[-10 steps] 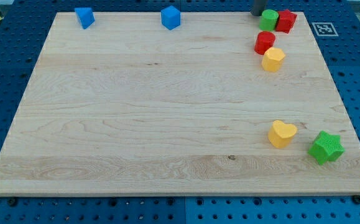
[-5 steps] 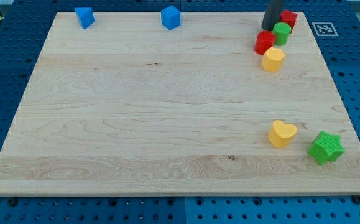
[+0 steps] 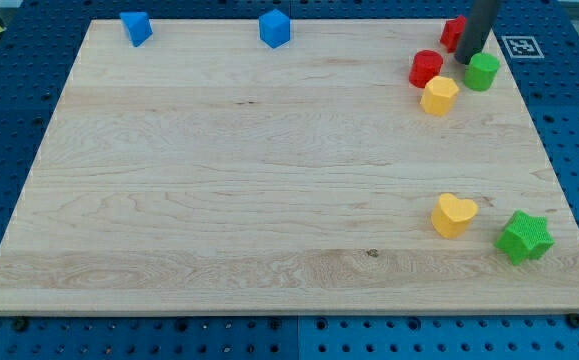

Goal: Push the green circle right to the red circle

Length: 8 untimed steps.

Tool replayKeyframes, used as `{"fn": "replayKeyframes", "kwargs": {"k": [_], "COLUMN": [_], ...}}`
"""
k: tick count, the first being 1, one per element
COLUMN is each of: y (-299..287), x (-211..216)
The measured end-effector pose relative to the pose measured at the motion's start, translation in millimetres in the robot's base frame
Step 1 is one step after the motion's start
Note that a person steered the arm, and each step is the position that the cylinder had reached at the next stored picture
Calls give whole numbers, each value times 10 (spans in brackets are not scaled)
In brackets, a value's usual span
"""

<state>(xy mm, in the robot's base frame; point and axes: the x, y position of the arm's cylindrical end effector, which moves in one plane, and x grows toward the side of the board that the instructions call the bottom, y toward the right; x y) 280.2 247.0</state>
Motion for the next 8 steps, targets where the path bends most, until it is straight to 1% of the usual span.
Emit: {"fn": "replayKeyframes", "kwargs": {"k": [2, 3, 4, 5, 7, 8], "y": [404, 508, 508, 431, 20, -71], "x": [0, 120, 358, 352, 306, 297]}}
